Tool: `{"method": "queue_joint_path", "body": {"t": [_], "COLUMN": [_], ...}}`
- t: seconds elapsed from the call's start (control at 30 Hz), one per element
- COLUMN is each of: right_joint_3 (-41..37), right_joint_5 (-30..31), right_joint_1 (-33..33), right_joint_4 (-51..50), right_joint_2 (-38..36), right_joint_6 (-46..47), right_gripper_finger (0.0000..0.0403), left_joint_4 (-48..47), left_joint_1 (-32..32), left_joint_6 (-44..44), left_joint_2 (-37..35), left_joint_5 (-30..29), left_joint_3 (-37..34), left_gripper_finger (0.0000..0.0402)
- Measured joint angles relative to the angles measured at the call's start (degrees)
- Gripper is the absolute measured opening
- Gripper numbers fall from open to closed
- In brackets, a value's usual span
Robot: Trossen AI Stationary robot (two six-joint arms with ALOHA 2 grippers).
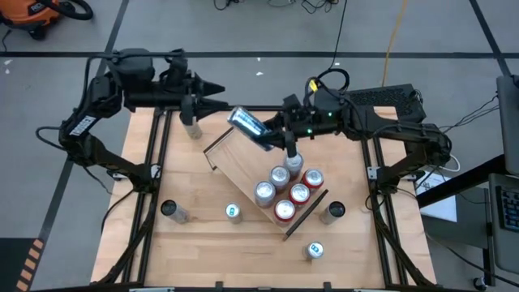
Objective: Place canned beverage on shelf
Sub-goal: Put the top blue soda can on the shelf
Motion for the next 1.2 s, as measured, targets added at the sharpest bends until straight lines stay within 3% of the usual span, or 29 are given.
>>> {"method": "queue_joint_path", "body": {"t": [0.37,0.73,1.2], "right_joint_3": [0.0,0.0,0.0], "right_joint_5": [-6.65,-6.79,-6.84], "right_joint_1": [-2.39,-2.41,-2.41], "right_joint_4": [1.76,3.32,3.48], "right_joint_2": [0.02,0.02,0.02], "right_joint_6": [5.17,6.59,6.87], "right_gripper_finger": [0.0201,0.0201,0.0201], "left_joint_4": [-3.6,-4.29,-4.84], "left_joint_1": [-0.39,-0.39,1.49], "left_joint_6": [0.69,-9.51,-10.45], "left_joint_2": [-0.44,-0.44,2.78], "left_joint_5": [0.24,-0.06,5.29], "left_joint_3": [0.0,0.0,0.0], "left_gripper_finger": [0.0386,0.0386,0.0387]}}
